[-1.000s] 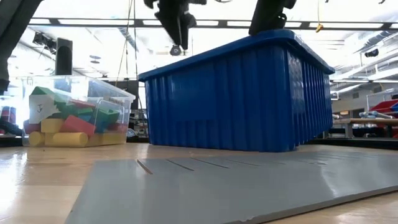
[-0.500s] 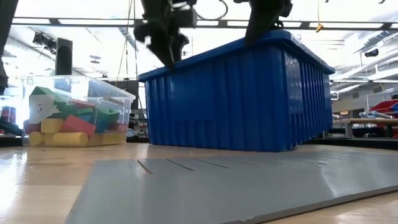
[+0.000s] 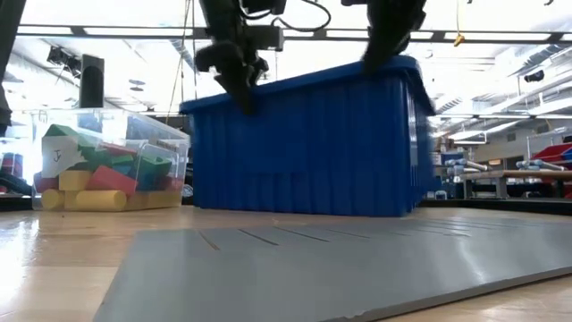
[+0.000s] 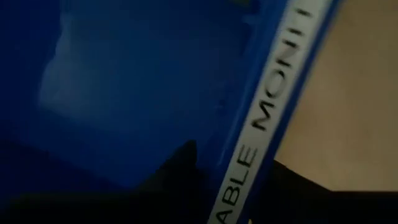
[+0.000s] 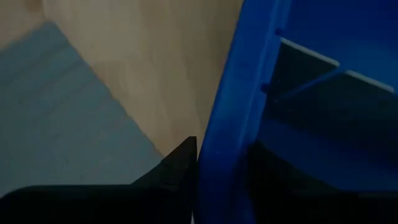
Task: Sort blocks
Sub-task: Assemble the blue bin using bin divider
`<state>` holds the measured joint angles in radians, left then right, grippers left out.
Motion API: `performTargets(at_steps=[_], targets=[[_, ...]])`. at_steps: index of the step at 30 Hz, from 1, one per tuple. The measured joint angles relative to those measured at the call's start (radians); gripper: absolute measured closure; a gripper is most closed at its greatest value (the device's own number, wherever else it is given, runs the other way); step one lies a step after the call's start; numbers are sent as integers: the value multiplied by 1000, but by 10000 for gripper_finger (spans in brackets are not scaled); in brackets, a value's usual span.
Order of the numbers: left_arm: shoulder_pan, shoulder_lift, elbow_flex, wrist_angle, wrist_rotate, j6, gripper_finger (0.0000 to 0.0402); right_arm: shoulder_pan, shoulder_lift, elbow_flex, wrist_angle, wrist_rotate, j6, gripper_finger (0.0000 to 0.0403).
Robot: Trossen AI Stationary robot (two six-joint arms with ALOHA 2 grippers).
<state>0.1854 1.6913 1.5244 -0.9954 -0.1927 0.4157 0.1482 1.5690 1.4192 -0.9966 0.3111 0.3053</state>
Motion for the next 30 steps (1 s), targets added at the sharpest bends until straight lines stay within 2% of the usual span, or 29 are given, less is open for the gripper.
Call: performTargets(at_steps=[4, 7, 13, 18, 24, 30], targets=[[-44, -2, 13, 26, 13, -46, 304, -2, -7, 0, -96, 23, -20, 291], [-75, 3, 9, 75, 15, -71, 289, -5, -21, 0, -175, 46, -26, 301], [-101, 6, 9, 192, 81, -105, 284, -16, -68, -3, -298, 23, -36, 307], [-120, 6, 9, 262, 130, -162, 285, -25, -103, -2, -354, 15, -69, 284], [-126, 16, 9, 309, 170, -213, 279, -50, -103, -3, -332, 28, -130, 259], [-123, 30, 10, 301, 187, -243, 215, -58, -107, -4, -328, 35, -133, 192]])
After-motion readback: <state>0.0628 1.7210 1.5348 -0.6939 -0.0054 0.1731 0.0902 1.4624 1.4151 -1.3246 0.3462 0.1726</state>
